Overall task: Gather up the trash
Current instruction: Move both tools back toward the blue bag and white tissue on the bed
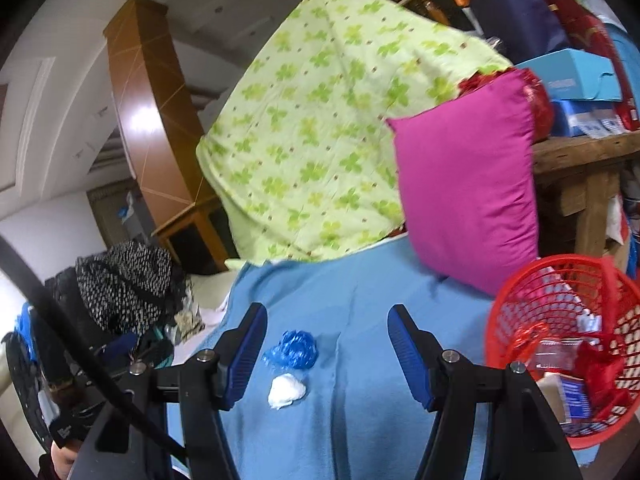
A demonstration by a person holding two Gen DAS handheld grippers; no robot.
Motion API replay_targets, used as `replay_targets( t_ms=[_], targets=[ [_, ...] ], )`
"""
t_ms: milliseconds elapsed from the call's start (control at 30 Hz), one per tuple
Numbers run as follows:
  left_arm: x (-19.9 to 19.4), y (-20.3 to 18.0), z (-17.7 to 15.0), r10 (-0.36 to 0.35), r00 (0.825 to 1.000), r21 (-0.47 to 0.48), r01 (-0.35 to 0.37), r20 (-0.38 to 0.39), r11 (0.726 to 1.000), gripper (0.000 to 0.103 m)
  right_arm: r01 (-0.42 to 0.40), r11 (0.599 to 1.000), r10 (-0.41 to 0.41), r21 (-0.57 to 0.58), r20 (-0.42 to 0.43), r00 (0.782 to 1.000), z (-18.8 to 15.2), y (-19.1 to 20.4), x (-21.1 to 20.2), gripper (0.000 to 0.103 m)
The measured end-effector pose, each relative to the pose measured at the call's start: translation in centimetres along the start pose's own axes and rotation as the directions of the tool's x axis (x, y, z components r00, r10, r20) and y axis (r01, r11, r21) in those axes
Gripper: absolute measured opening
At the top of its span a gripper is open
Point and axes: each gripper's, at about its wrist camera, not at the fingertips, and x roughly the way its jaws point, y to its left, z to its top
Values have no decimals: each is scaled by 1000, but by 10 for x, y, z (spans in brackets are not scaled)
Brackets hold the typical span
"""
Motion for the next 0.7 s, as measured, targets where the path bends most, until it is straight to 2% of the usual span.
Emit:
replay_targets(
  t_ms=[167, 333, 467, 700],
  targets=[
    [17, 22, -9, 27, 999, -29, -28, -22, 999, 79, -21, 999, 19, -29, -62, 998, -11, 12, 35, 67],
    [49, 52, -27, 61, 994, -78, -68, -89, 995, 79, -43, 998, 36, -50, -139, 990, -27, 20, 76, 67],
    [79, 76, -48, 77, 982, -142, -103, -174, 985, 79, -51, 998, 41, -48, -204, 978, -41, 19, 111, 67],
    [119, 89, -83, 101, 956, -160, -149, -274, 976, 79, -76, 995, 49, -72, -325, 944, -63, 21, 174, 67]
  ],
)
